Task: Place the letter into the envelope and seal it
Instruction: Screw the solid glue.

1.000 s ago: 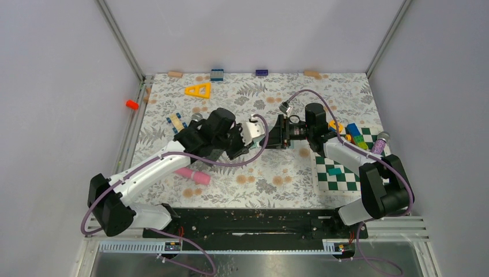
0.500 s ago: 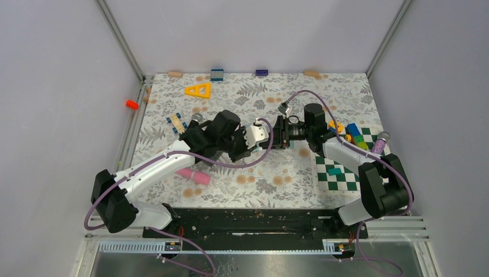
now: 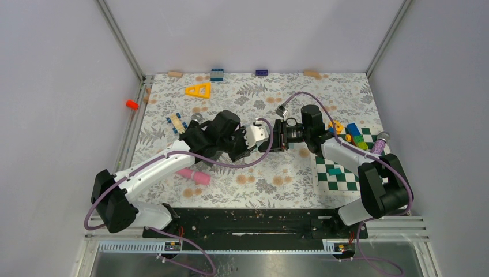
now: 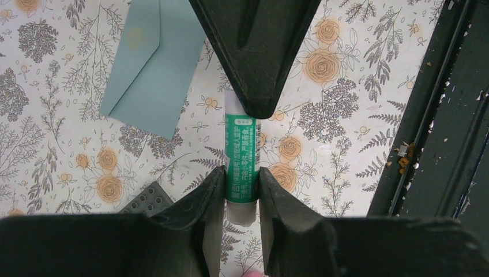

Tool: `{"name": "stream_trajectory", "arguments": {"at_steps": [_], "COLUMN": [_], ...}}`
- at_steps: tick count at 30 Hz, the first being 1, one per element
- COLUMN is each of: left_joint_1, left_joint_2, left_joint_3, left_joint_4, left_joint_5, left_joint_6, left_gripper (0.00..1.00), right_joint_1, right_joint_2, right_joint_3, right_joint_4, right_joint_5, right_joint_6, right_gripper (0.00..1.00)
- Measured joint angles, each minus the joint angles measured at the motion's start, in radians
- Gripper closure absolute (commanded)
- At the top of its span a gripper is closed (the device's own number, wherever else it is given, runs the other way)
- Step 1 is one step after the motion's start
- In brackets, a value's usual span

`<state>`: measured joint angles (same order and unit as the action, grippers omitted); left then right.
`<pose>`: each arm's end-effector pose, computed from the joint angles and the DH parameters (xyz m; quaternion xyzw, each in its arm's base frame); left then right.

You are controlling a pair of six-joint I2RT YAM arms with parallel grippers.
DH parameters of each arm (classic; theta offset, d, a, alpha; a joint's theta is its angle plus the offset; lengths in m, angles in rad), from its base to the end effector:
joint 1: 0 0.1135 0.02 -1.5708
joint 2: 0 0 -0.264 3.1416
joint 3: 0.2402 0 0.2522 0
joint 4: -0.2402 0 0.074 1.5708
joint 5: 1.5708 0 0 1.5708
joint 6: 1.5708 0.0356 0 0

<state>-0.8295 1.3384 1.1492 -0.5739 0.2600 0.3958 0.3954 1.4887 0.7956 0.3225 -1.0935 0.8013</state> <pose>0.1887 -0.2197 0.3083 0.5660 0.7167 -0.2003 0.3549 0.2733 0.1483 0.2335 -0.1455 0.7497 0.6263 0.1569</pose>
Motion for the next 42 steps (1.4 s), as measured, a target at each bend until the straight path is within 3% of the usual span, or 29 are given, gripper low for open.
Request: {"name": "stream_trajectory", "arguments": {"at_steps": [9, 16, 27, 31, 37, 39, 42], "left_joint_1": [0.001, 0.02, 0.055, 0.063, 0.087, 0.088, 0.086], "left_joint_2": [0.0, 0.014, 0.114, 0.153, 0.18, 0.181, 0.168], "left_joint_3": [0.0, 0.008, 0.104, 0.134, 0.154, 0.154, 0.145], "left_joint_4": [-0.008, -0.041, -0.233, -0.311, -0.385, -0.381, -0.329], "left_joint_5": [0.021, 0.136, 0.483, 0.564, 0.617, 0.603, 0.527], "left_joint_6": [0.005, 0.023, 0.071, 0.11, 0.142, 0.132, 0.094], "left_gripper": [0.93, 0.93, 0.91, 0.9, 0.9, 0.9, 0.91], "right_joint_1": [0.0, 0.004, 0.1, 0.14, 0.15, 0.15, 0.142], "right_joint_2": [0.003, -0.03, -0.304, -0.352, -0.409, -0.403, -0.361], "right_joint_3": [0.008, 0.002, -0.006, -0.004, -0.004, 0.006, 0.045], "right_joint_4": [-0.004, -0.057, -0.449, -0.551, -0.618, -0.632, -0.644], "right_joint_5": [-0.031, -0.086, 0.005, 0.042, 0.093, 0.111, 0.108], "right_joint_6": [-0.062, -0.206, -0.88, -1.082, -1.208, -1.174, -1.066], "right_gripper": [0.77, 0.79, 0.77, 0.6, 0.09, 0.04, 0.09]}}
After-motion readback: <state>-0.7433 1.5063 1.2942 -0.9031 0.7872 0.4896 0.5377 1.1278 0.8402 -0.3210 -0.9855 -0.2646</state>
